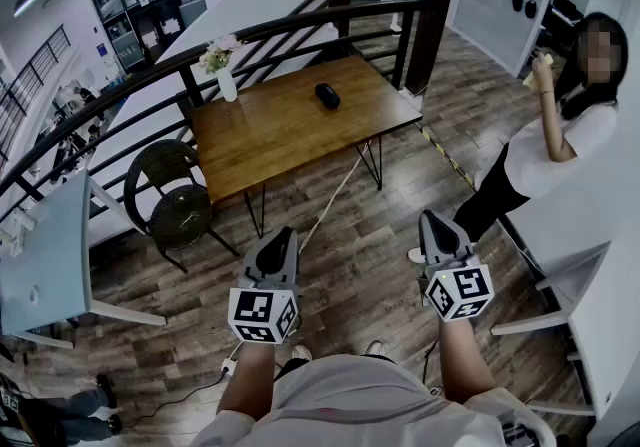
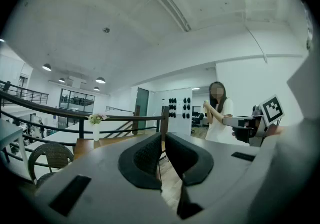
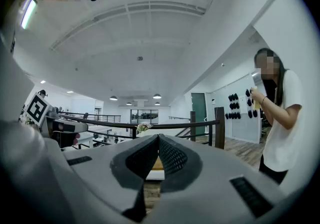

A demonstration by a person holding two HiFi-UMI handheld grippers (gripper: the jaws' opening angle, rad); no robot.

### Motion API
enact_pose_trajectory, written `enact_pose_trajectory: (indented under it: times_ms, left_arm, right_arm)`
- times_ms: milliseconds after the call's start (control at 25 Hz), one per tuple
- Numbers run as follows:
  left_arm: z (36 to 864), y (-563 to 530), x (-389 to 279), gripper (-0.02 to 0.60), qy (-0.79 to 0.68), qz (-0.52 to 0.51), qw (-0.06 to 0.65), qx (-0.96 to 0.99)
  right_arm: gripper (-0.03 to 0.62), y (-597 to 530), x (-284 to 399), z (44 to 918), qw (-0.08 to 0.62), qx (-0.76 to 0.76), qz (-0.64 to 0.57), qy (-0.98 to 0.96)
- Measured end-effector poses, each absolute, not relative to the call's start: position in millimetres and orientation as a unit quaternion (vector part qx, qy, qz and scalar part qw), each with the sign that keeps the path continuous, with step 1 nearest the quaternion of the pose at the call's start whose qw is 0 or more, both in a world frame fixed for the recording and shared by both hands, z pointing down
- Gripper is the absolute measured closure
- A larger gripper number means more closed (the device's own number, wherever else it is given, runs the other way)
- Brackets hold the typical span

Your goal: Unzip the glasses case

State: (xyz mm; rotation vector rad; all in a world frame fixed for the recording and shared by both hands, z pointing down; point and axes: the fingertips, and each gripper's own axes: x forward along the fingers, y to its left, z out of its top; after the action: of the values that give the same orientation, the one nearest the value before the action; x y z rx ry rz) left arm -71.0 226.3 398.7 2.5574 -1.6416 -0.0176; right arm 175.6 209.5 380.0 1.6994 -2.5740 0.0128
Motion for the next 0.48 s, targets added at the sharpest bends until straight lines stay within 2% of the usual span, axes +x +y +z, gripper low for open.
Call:
enact_pose_trajectory:
  times_ms: [480]
  left_arm:
    - [405, 234, -87, 0.549, -0.539, -0.006, 0.059, 0.84]
  right_arm:
    - [0.542, 216, 154, 387, 0.043, 0.543, 0.003, -0.839]
